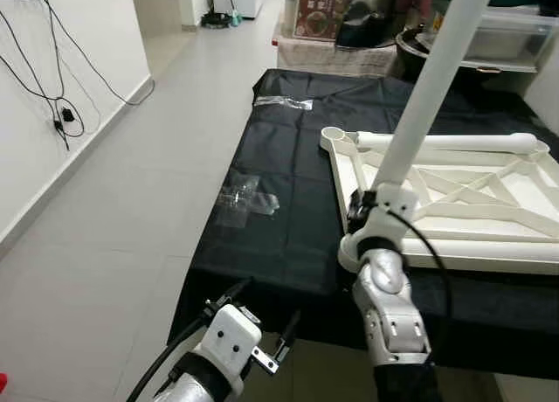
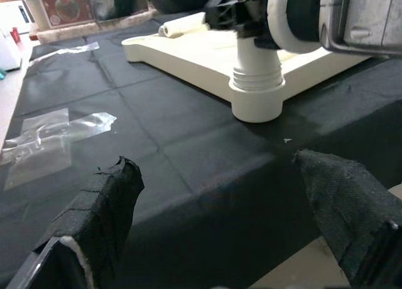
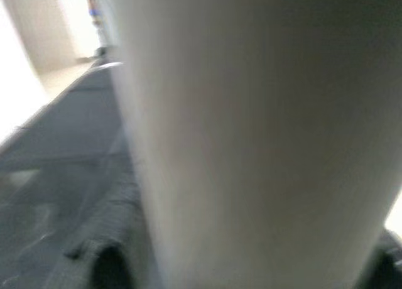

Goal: Building children table

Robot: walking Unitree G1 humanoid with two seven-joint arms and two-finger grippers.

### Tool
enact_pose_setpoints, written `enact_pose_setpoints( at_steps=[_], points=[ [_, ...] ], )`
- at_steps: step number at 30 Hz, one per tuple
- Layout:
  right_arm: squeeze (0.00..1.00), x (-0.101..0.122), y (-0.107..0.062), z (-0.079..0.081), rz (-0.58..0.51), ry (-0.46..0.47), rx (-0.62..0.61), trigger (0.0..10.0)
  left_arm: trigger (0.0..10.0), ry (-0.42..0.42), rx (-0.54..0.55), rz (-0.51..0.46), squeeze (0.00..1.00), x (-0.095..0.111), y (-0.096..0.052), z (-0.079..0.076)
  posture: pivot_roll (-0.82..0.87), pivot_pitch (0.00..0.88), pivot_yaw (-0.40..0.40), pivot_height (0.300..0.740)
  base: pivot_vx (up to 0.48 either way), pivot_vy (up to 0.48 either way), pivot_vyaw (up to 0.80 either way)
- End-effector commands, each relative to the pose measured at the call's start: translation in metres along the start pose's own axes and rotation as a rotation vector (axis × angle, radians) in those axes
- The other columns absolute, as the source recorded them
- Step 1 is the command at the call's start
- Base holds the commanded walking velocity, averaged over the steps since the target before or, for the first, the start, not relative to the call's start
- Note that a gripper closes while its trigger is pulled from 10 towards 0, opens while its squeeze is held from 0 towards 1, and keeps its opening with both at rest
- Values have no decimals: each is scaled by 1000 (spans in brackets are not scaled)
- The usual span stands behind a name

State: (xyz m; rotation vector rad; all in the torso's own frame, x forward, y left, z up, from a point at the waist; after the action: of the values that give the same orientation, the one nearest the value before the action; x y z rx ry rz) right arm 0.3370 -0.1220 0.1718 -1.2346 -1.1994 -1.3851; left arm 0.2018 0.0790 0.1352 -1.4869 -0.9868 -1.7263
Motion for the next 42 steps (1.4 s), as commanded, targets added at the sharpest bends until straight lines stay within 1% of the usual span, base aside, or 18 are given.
enact_pose_setpoints(
  at_steps=[1, 2, 3, 4, 6, 7, 9, 12, 15, 22, 23, 25, 34, 36, 37, 39, 41, 42],
  points=[
    [1000, 13, -2, 37, -65, 126, 167, 10000, 10000, 10, -4, 12, 0, -3, -1, -1, 83, 164, -50, 740, 0, 0, 0],
    [1000, 13, -2, 37, -65, 126, 167, 10000, 10000, 10, -4, 12, 0, -3, -1, -1, 83, 164, -50, 740, 0, 0, 0],
    [0, 17, -1, 44, -78, 167, 289, 10000, 10000, 9, -6, 12, 0, -3, -1, -2, 84, 165, -52, 740, 0, 0, 0],
    [0, 17, -1, 44, -78, 167, 289, 10000, 10000, 9, -6, 12, 0, -3, -1, -2, 84, 165, -52, 740, 0, 0, 0],
    [0, 20, -2, 48, -75, 178, 612, 10000, 10000, 7, -8, 13, 0, -3, 0, -2, 82, 164, -51, 740, 0, 0, 0],
    [0, 20, -2, 48, -75, 178, 612, 10000, 10000, 7, -8, 13, 0, -3, 0, -2, 82, 164, -51, 740, 0, 0, 0],
    [0, 15, -10, 42, 0, 147, 977, 10000, 10000, 7, -9, 13, 0, -4, 0, -2, 81, 161, -50, 740, 0, 0, 0],
    [0, 18, -14, 30, 58, 133, 1258, 10000, 10000, 5, -11, 14, 0, -4, 0, -3, 84, 159, -53, 740, 0, 0, 0],
    [0, 21, -17, 32, 77, 113, 1401, 10000, 10000, 5, -13, 15, 0, -4, -1, -3, 90, 158, -54, 740, 0, 0, 0],
    [0, 15, -13, 53, 73, 54, 1495, 10000, 10000, 5, -12, 16, 0, -4, -2, -4, 103, 157, -58, 740, 0, 0, 0],
    [0, 13, -13, 57, 72, 45, 1511, 9333, 10000, 6, -12, 16, 0, -3, -2, -4, 103, 157, -58, 740, 0, 0, 0],
    [0, 8, -16, 63, 83, 18, 1547, 0, 10000, 7, -12, 16, 0, -3, -2, -5, 109, 152, -58, 740, 0, 0, 0],
    [0, 5, -1, 63, -2, -31, 1291, 0, 10000, 5, -14, 18, 0, -4, -3, -6, 102, 145, -58, 740, 0, 0, 0],
    [0, 11, 17, 52, -54, -1, 930, 0, 10000, 4, -17, 20, 0, -4, -3, -5, 96, 144, -52, 740, 0, 0, 0],
    [0, 11, 17, 52, -54, -1, 930, 0, 10000, 4, -17, 20, 0, -4, -3, -5, 96, 144, -52, 740, 0, 0, 0],
    [0, 12, 23, 42, -62, -7, 723, 0, 10000, 4, -19, 21, 0, -5, -3, -5, 95, 144, -51, 740, 0, 0, 0],
    [0, 11, 28, 18, -45, -9, 375, 0, 10000, 4, -21, 22, 0, -5, -3, -5, 89, 144, -45, 740, 0, 0, 0],
    [0, 11, 28, 18, -45, -9, 375, 0, 10000, 4, -21, 22, 0, -5, -3, -5, 89, 144, -45, 740, 0, 0, 0]
  ],
)
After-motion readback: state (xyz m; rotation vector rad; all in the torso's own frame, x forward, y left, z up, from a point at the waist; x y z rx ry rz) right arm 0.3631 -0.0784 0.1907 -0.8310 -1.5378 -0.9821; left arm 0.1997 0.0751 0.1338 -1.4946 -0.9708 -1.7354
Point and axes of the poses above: a point about 5 cm out from each wrist's last joint towards the gripper, its own y axis pointing out of the wrist towards the gripper, its own x axis along the axis of the wrist's last joint, z = x × y, the point moved 1 cm from there along y, pointing out of the wrist towards the gripper, and after that the axes turned 6 degrees about -y, right-handed, at the moved point
